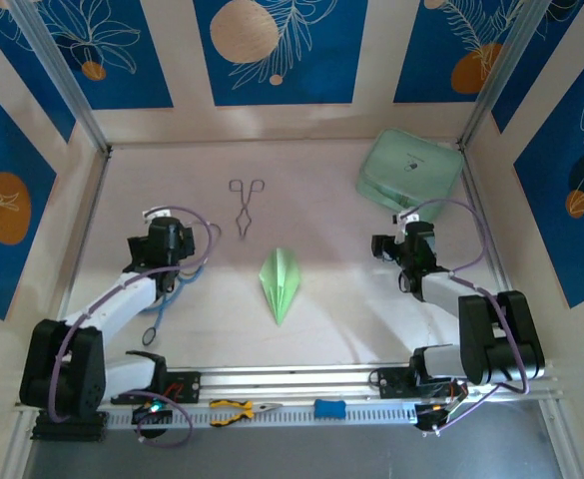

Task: Fold a paper plane with a square sheet of paper (pick it up from the middle)
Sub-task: Reset both arms

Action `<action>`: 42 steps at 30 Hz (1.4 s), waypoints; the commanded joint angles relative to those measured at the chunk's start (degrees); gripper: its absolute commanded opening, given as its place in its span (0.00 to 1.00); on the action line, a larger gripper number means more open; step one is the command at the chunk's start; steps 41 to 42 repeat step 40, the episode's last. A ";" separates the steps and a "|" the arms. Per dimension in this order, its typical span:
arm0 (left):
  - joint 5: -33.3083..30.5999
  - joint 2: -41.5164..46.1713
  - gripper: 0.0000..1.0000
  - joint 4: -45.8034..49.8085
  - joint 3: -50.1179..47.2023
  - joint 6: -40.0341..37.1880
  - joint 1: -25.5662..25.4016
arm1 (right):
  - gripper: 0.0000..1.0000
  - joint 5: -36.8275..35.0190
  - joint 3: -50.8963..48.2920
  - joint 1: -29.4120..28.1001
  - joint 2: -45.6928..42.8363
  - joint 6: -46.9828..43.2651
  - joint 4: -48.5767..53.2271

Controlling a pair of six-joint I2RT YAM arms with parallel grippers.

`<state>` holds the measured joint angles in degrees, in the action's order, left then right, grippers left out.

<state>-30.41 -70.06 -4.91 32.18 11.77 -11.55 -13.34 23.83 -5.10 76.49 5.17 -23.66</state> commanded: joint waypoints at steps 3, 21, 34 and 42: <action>2.60 -4.53 1.00 -14.19 -1.01 -5.62 1.14 | 0.73 11.46 -0.88 1.20 4.26 -5.66 -18.31; 23.34 -19.53 1.00 -50.61 -11.77 -11.78 8.69 | 0.99 6.92 -0.26 4.66 10.71 0.57 -23.00; 22.76 -19.50 1.00 -50.68 -11.64 -12.91 7.60 | 0.99 7.55 0.07 4.93 10.79 0.63 -22.55; 23.66 -19.42 1.00 -50.80 -11.68 -12.78 8.01 | 0.99 8.66 0.07 5.02 10.74 0.39 -22.34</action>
